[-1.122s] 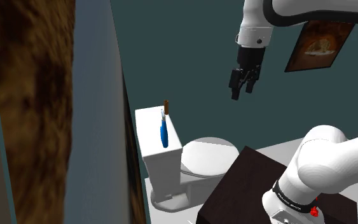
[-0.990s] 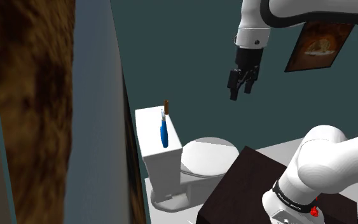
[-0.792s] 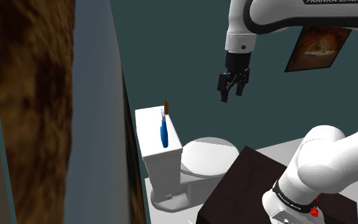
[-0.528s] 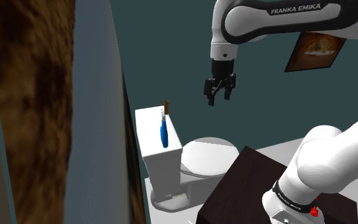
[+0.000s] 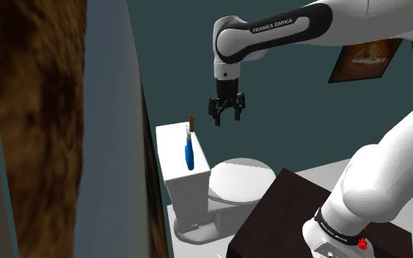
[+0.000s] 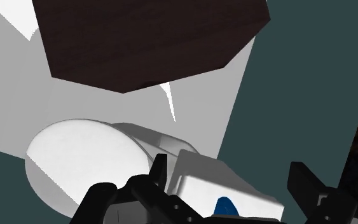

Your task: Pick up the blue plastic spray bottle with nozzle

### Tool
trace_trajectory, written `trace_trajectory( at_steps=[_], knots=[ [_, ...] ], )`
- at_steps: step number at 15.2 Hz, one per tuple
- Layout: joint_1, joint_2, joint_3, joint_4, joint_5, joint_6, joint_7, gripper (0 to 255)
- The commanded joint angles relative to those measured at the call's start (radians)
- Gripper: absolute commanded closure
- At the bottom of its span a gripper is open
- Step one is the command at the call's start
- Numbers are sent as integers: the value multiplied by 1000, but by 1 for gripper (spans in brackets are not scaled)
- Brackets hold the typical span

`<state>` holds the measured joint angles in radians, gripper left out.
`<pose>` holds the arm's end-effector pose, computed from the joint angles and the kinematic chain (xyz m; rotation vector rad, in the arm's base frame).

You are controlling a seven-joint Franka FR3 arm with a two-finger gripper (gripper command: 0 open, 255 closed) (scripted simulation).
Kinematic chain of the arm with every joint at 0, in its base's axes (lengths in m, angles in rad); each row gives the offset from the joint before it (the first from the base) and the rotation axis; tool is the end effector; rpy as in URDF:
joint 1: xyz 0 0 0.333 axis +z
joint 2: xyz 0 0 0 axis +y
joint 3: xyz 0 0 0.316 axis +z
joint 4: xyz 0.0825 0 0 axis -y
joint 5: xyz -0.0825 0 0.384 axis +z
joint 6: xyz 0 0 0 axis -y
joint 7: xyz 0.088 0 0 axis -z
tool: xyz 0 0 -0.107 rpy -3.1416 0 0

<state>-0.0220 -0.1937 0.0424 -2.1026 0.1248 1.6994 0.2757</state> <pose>0.4735 0.0223 0.4870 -3.0101 0.4334 0.3417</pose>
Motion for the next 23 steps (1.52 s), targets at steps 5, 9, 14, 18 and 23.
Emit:
trace_trajectory(
  at_steps=[5,9,14,18,23],
  knots=[
    [-7,257,-5,165,15,42,40,0],
    [-9,428,-8,302,26,43,70,0],
    [-13,650,-14,510,43,16,106,0],
    [-19,841,-17,717,56,-32,139,0],
    [-31,1130,-17,1083,71,-148,190,0]
  ],
)
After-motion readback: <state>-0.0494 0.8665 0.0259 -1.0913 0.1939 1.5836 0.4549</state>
